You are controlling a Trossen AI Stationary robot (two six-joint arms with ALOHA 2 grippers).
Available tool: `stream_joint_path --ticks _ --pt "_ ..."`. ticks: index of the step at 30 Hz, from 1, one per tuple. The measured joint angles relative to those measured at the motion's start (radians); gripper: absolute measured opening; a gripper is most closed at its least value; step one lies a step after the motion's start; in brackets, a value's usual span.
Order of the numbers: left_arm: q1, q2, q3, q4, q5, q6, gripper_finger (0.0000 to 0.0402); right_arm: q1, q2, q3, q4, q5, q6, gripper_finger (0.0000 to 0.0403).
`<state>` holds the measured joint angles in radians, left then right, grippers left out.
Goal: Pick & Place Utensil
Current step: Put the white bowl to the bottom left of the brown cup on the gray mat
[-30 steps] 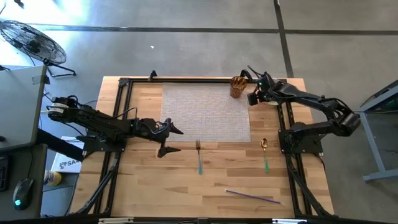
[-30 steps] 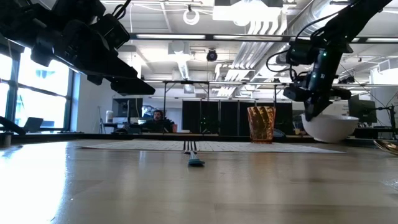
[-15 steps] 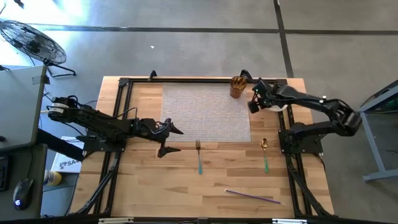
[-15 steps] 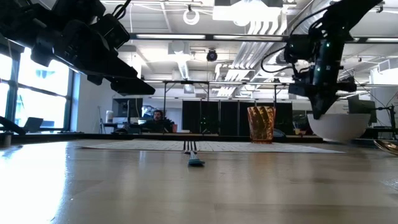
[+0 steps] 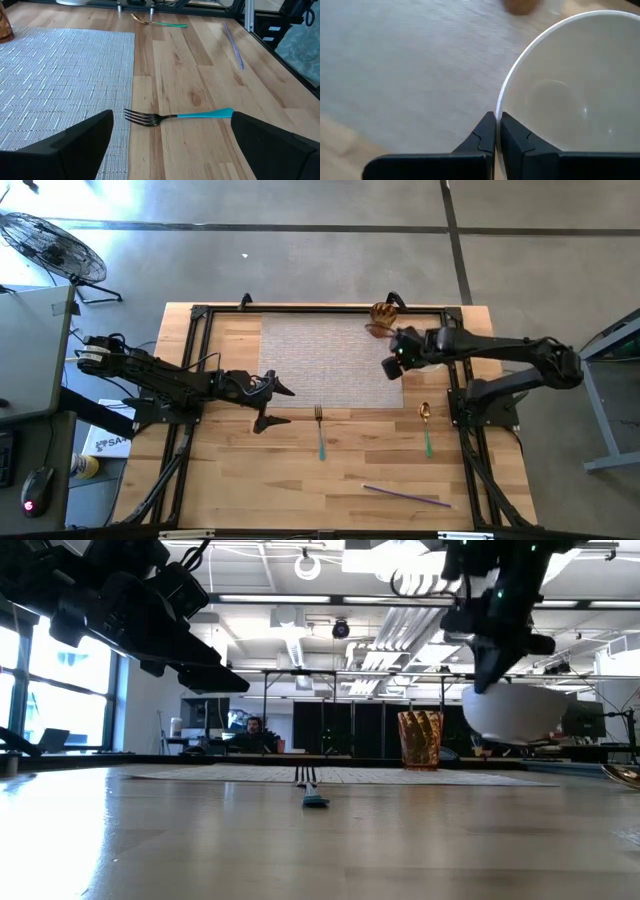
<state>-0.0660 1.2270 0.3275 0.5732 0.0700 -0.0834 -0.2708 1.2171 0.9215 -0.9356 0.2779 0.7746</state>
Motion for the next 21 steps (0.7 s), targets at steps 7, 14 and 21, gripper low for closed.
stream_joint_path --ticks 7,14,21 --pt "0.000 0.000 0.000 0.000 0.000 0.000 0.0399 0.198 0.015 0.086 0.033 0.075 0.108 0.0003" --pt "0.000 0.000 0.000 -0.004 0.000 0.000 0.0399 0.279 0.174 0.222 0.023 0.100 0.090 0.0003" --pt "0.000 0.000 0.000 -0.007 0.000 0.000 0.0399 0.281 0.420 0.439 -0.010 0.066 -0.053 0.0003"
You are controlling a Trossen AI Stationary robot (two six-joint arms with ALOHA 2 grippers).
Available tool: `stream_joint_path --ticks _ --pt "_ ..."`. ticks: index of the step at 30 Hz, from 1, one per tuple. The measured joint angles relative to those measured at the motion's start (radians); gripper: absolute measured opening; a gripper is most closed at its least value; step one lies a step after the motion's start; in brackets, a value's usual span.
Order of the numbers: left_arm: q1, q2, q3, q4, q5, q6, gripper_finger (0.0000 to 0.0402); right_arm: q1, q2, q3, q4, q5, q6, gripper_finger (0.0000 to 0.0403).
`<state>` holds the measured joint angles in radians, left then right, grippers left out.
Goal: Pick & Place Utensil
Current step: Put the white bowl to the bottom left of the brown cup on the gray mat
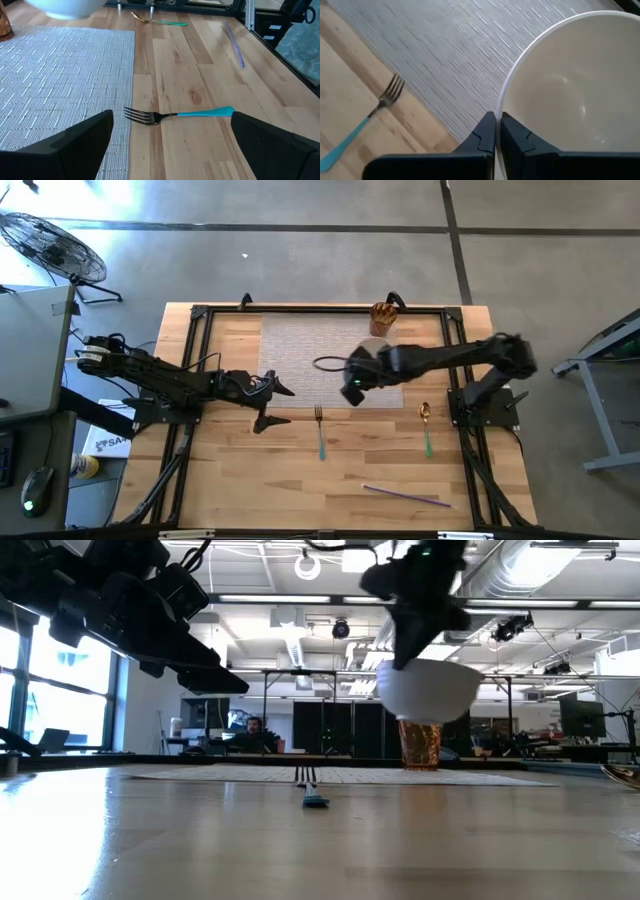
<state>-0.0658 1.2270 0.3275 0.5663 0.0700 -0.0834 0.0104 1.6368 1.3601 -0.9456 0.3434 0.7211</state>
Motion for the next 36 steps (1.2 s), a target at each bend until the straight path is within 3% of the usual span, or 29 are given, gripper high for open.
stream_joint_path --ticks 9,14,23,33,36 --pt "0.000 0.000 0.000 0.000 0.000 0.000 0.0399 -0.054 0.283 0.348 -0.016 -0.064 -0.268 0.0006" --pt "0.000 0.000 0.000 0.000 0.000 0.000 0.0399 -0.084 0.394 0.472 -0.014 -0.065 -0.408 0.0005" --pt "0.000 0.000 0.000 0.000 0.000 0.000 0.0399 -0.138 0.508 0.502 -0.012 -0.070 -0.476 0.0007" --pt "0.000 0.000 0.000 0.000 0.000 0.000 0.0399 -0.169 0.534 0.503 0.053 -0.074 -0.498 0.0011" --pt "0.000 0.000 0.000 0.000 0.000 0.000 0.0399 -0.175 0.540 0.503 0.061 -0.124 -0.500 0.0009"
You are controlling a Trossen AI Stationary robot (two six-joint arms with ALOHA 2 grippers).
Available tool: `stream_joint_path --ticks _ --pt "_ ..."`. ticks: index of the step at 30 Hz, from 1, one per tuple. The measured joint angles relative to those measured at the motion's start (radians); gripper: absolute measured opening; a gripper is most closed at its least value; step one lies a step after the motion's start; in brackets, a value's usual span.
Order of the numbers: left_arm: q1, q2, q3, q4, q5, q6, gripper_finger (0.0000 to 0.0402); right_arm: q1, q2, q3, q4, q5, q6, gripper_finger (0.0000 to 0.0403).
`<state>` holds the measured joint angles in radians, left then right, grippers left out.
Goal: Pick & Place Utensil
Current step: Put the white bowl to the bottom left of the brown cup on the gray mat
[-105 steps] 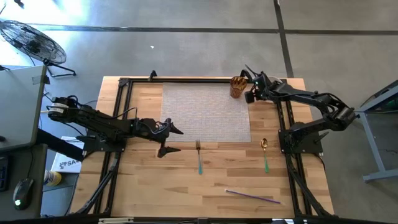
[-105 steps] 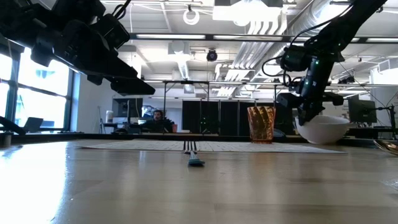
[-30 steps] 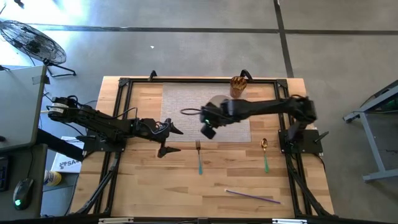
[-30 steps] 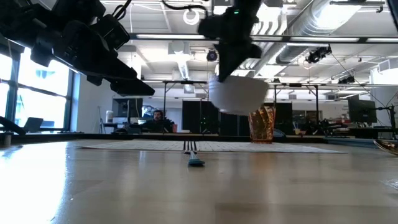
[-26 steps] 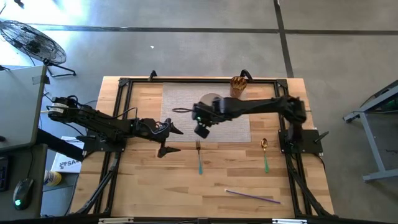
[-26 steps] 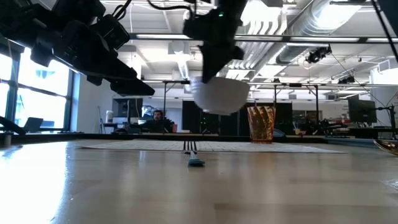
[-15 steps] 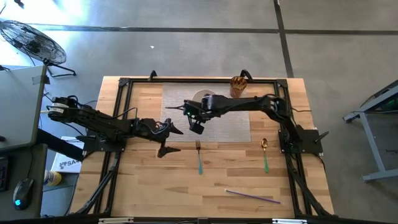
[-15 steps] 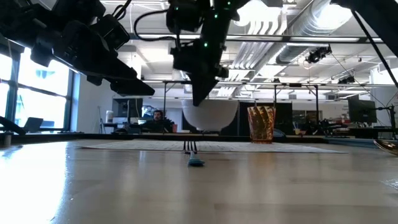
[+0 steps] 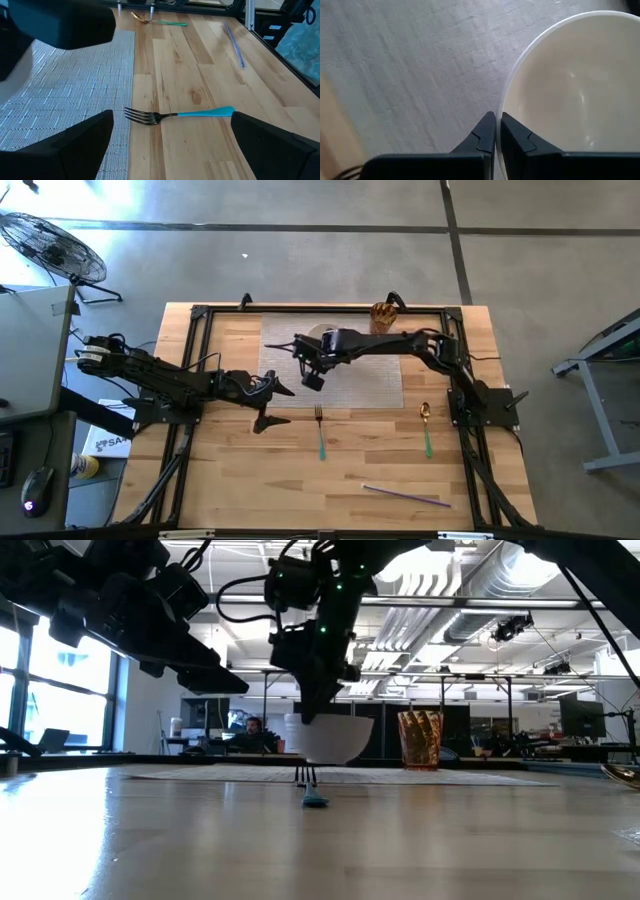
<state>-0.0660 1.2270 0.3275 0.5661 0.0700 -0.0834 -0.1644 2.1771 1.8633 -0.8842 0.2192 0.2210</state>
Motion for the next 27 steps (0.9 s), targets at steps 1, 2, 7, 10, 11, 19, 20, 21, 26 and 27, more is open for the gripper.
stream_joint_path --ticks 1,2,7,10,11,19,20,21,26,27 --pt "0.000 0.000 0.000 0.000 0.000 0.000 0.0399 -0.001 0.002 0.000 0.000 -0.015 -0.001 0.0009" --pt "0.000 0.000 0.000 0.000 0.000 0.000 0.0399 0.000 0.006 0.000 -0.001 -0.017 -0.001 0.0009" --pt "0.000 0.000 0.000 -0.001 0.000 0.000 0.0399 0.000 0.011 0.000 -0.002 -0.011 -0.008 0.0012" --pt "0.000 0.000 0.000 0.000 0.000 0.000 0.0399 -0.001 0.011 0.000 -0.013 -0.010 -0.013 0.0012" --pt "0.000 0.000 0.000 -0.001 0.000 0.000 0.0399 -0.001 0.011 0.000 -0.017 -0.009 -0.013 0.0012" --pt "0.000 0.000 0.000 -0.001 0.000 0.000 0.0399 -0.002 0.011 -0.012 -0.040 -0.002 -0.013 0.0013" --pt "0.000 0.000 0.000 0.000 0.000 0.000 0.0399 -0.002 0.011 -0.013 -0.052 0.002 -0.013 0.0013" --pt "0.000 0.000 0.000 0.000 0.000 0.000 0.0399 -0.001 0.011 -0.013 -0.058 0.012 -0.013 0.0012" --pt "0.000 0.000 0.000 0.000 0.000 0.000 0.0399 -0.001 0.011 -0.013 -0.040 0.040 -0.013 0.0019" --pt "0.000 0.000 0.000 0.000 0.000 0.000 0.0399 -0.002 0.011 -0.013 -0.037 0.037 -0.013 0.0023"
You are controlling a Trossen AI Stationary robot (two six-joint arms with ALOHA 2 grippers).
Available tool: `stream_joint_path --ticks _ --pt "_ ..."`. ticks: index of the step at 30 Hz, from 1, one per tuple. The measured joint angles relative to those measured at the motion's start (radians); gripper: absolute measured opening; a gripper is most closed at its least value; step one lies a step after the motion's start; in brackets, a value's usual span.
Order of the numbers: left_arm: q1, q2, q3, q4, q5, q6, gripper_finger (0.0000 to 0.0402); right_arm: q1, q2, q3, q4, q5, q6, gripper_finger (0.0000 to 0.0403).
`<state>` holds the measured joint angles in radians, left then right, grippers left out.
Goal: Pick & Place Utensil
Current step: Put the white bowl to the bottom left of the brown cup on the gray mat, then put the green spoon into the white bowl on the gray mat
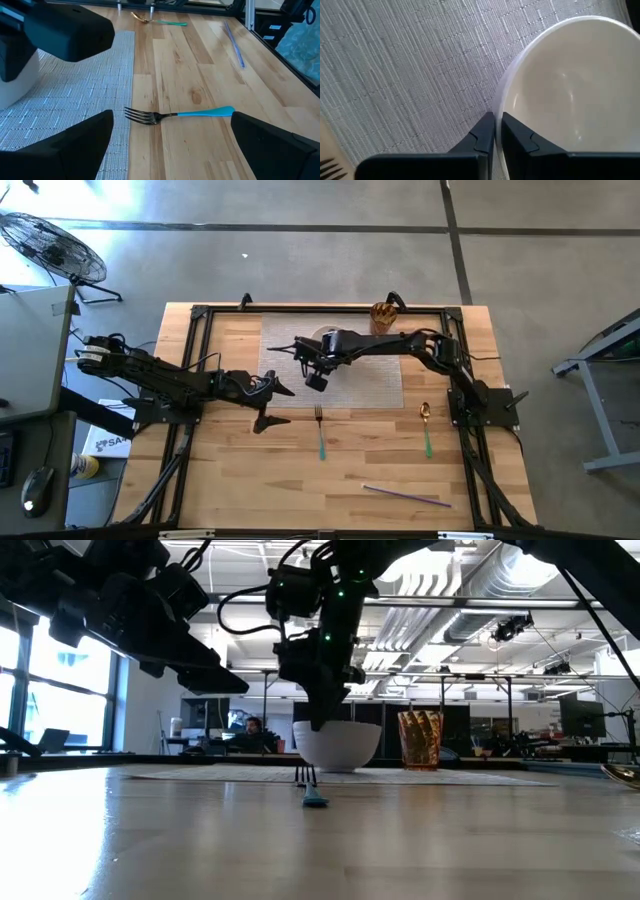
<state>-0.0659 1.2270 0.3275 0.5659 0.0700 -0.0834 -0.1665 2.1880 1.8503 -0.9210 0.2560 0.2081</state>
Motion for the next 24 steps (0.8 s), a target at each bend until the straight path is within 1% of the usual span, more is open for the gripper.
stream_joint_path --ticks 4,10,17,24 --pt "0.000 0.000 0.000 0.000 0.000 0.000 0.0399 0.000 0.000 0.000 -0.001 -0.008 0.000 0.0041" --pt "0.000 0.000 0.000 0.000 0.000 0.000 0.0399 0.001 0.000 0.000 -0.001 0.025 0.000 0.0072" --pt "0.000 0.000 0.000 0.000 0.000 0.000 0.0399 0.011 -0.007 0.000 0.002 0.038 -0.010 0.0119" --pt "0.000 0.000 0.000 -0.001 0.000 0.000 0.0399 0.036 -0.043 0.000 -0.020 0.107 -0.008 0.0160"
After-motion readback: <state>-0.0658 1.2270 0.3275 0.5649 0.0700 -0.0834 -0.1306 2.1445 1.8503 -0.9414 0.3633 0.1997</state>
